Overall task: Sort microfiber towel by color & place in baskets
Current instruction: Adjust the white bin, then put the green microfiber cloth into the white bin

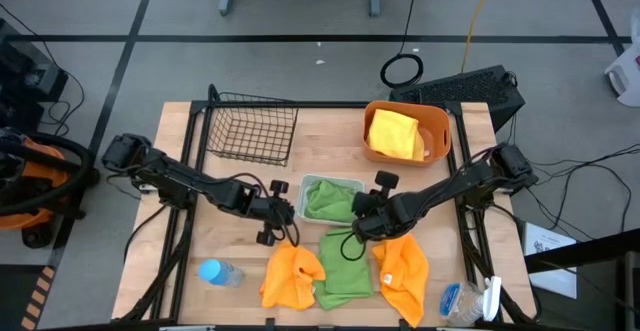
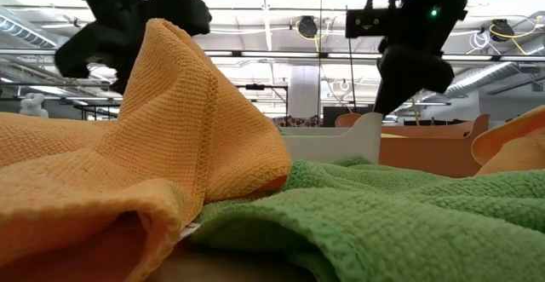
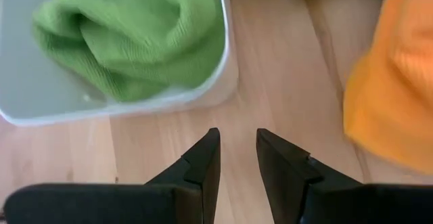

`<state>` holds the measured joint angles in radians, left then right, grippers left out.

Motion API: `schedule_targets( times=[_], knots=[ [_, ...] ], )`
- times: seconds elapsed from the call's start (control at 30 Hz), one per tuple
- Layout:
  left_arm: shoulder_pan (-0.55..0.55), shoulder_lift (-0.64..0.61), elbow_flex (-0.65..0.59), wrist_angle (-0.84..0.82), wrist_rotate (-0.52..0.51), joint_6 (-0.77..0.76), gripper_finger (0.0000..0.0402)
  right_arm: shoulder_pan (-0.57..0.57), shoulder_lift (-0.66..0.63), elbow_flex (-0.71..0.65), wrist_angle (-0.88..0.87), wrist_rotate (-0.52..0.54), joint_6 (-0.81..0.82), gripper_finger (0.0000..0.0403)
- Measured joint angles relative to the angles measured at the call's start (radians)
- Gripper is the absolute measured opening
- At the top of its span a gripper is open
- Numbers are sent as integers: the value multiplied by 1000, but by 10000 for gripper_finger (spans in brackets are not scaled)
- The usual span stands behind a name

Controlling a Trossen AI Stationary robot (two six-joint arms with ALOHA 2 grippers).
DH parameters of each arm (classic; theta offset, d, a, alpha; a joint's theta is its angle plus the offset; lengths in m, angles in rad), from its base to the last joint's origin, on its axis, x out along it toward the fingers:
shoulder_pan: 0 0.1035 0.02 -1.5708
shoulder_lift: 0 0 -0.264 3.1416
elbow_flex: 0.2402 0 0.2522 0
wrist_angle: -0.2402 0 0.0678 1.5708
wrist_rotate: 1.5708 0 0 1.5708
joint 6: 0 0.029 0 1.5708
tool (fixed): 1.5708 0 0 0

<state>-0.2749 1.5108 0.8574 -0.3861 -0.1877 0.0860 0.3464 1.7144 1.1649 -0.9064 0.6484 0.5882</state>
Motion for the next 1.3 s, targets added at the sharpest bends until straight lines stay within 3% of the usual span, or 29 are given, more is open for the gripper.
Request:
schedule_targets(
  times=[0.33, 0.53, 0.7, 0.9, 1.13, 1.3],
  knots=[
    [-17, -56, 5, -45, -11, -28, 102, 67, -137, 17, -68, -159, 171, 0],
    [-50, -104, 6, -24, -18, -53, 102, 208, -155, 18, -5, -164, 308, 0],
    [-62, -114, 6, 11, -26, -43, 102, 315, -102, 18, 151, -128, 390, 15],
    [-60, -113, 6, 41, -30, -24, 102, 333, 32, 19, 320, -166, 448, 81],
    [-61, -113, 6, 41, -30, -25, 102, 307, 160, 17, 349, -204, 535, 189],
    [-61, -113, 6, 40, -30, -26, 102, 290, 214, 17, 394, -202, 530, 242]
  ],
)
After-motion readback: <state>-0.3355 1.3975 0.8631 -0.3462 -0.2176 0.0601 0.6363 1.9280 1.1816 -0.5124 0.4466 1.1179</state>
